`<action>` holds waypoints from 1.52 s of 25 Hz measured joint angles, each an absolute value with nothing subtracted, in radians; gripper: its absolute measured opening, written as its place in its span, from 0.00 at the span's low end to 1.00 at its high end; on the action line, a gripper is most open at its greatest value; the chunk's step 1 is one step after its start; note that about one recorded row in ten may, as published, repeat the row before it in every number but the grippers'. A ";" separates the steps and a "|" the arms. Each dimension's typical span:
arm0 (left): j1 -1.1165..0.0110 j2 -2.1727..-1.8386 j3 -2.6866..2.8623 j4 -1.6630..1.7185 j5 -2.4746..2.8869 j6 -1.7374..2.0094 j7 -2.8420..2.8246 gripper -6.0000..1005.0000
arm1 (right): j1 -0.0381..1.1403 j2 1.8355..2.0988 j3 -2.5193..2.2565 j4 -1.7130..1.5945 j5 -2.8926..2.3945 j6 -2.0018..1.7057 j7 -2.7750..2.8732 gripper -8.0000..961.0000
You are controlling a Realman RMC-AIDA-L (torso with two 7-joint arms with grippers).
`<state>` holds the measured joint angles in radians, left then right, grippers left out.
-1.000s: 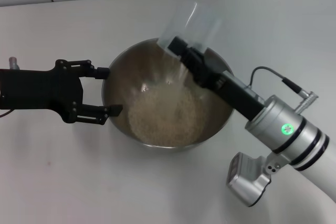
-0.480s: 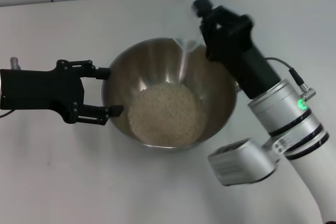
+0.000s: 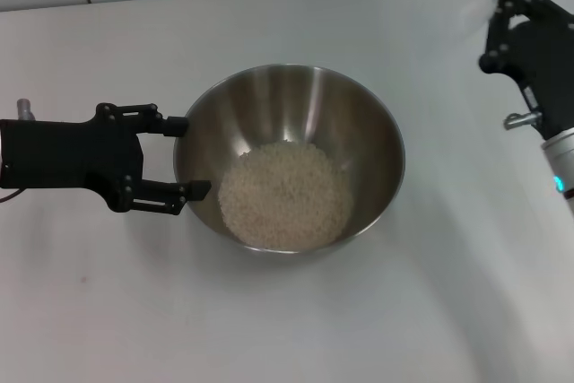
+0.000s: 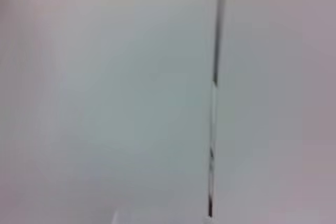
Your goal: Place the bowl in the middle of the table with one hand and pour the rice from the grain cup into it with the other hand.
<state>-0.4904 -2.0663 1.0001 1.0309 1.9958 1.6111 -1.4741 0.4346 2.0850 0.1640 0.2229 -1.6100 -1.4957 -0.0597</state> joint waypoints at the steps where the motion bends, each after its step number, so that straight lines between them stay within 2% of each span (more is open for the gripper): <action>1: -0.491 -2.066 1.000 1.031 1.996 1.611 -1.473 0.86 | 0.436 2.084 0.162 0.192 -1.612 -1.458 0.018 0.03; 7: -0.495 -2.068 1.001 1.028 1.999 1.611 -1.472 0.86 | 0.482 2.082 0.087 0.119 -1.618 -1.177 0.182 0.03; 14: -0.497 -2.068 1.002 1.022 1.997 1.611 -1.474 0.86 | 0.523 2.084 0.039 0.121 -1.618 -1.042 0.189 0.03; 22: -0.497 -2.068 1.006 1.017 1.996 1.611 -1.475 0.86 | 0.519 2.087 0.046 0.141 -1.617 -1.020 0.196 0.03; 32: -0.498 -2.067 1.012 1.017 1.995 1.611 -1.474 0.86 | 0.474 2.083 0.040 0.174 -1.619 -1.031 0.202 0.45; 38: -0.496 -2.066 1.012 1.017 1.996 1.613 -1.474 0.86 | 0.385 2.081 0.039 0.207 -1.619 -1.150 0.211 0.57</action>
